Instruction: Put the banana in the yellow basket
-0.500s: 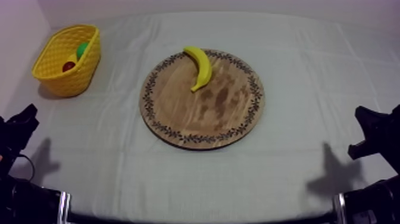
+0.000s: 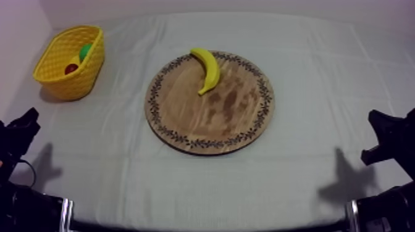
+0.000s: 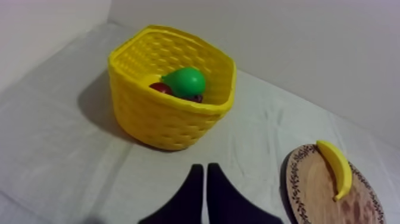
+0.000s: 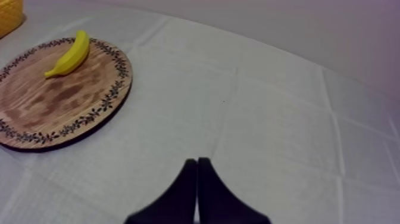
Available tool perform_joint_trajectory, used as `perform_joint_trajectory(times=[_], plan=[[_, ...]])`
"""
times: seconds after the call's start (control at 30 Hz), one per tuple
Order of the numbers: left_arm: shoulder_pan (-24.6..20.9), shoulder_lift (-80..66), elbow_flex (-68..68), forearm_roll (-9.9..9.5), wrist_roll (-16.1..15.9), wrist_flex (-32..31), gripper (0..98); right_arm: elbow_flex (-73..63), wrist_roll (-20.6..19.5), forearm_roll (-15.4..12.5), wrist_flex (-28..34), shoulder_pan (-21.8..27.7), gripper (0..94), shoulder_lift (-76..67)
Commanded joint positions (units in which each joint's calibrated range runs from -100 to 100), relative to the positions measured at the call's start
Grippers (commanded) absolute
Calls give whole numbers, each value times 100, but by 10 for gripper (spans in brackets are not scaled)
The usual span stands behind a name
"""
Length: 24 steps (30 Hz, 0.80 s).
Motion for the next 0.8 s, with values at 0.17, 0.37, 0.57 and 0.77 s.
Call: perform_joint_trajectory(times=[0.17, 0.37, 0.57, 0.77], plan=[[2, -2, 0, 1, 1, -1, 1, -3, 0, -3, -6, 1, 4, 0], [2, -2, 0, 1, 1, -1, 1, -3, 0, -3, -6, 1, 4, 0], [2, -2, 0, 1, 14, -1, 8, -3, 0, -3, -6, 1, 4, 0], [-4, -2, 0, 1, 456, -1, 17, -3, 0, -3, -6, 1, 4, 0]])
